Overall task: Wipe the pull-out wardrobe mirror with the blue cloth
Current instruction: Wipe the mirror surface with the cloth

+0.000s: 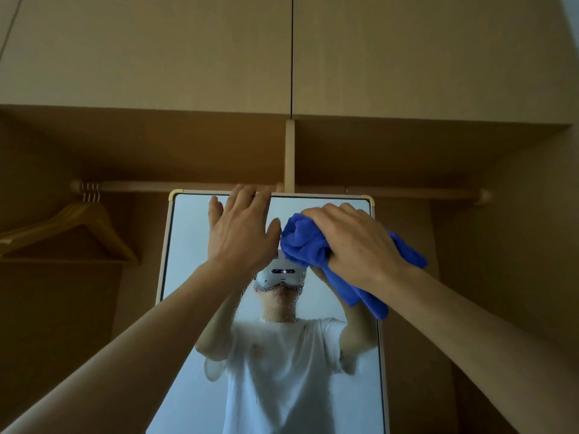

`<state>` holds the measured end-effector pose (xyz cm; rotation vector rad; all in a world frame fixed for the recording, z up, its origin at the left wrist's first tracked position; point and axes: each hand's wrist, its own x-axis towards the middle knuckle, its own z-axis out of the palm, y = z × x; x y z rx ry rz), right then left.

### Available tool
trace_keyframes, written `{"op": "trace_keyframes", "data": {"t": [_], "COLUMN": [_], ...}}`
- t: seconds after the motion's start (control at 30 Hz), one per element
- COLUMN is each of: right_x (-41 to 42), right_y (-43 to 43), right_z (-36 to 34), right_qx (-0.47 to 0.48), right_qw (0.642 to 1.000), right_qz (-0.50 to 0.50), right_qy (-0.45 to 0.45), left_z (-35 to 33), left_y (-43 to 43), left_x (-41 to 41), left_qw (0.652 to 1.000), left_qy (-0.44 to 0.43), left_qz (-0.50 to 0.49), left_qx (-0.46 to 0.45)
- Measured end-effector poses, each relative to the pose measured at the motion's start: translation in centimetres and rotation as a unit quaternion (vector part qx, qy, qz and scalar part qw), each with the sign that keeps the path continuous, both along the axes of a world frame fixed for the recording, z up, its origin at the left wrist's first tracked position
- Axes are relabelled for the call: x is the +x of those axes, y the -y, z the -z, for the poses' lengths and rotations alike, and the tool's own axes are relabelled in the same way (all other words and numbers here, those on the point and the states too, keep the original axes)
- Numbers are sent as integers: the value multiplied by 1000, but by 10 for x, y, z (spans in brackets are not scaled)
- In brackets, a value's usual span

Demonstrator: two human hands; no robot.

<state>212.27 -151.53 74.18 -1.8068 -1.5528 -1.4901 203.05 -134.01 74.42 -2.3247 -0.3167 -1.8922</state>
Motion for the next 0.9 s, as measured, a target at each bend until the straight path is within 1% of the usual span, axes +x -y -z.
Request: {"op": "trace_keyframes", "data": {"t": [0.13,0.23,0.33,0.47,0.6,0.7,0.8,0.83,0.9], "right_x": [5,7,10,15,12,13,16,17,17], "right_y": [15,22,22,23,26,28,31,32,33], "right_z": [-24,-37,-33,-18,3,19,26,26,21], "right_qx": [79,92,83,65,46,13,9,10,11], "right_qw": [994,993,993,997,996,998,997,998,1000], "right_qz": [58,74,71,40,71,59,60,57,20], "right_qy": [40,29,32,23,23,24,40,36,1], "left_z": [0,1,3,6,8,8,7,6,4], "left_y": [-2,-1,-1,0,2,3,5,5,4], "left_x": [-1,0,3,6,8,9,7,6,4], "left_qw": [999,999,998,998,998,999,999,999,999], "left_qy": [3,14,22,28,34,33,29,26,18], "left_qz": [-31,-37,-44,-44,-32,-29,-24,-23,-26], "left_qx": [21,31,33,40,35,27,17,14,9]}}
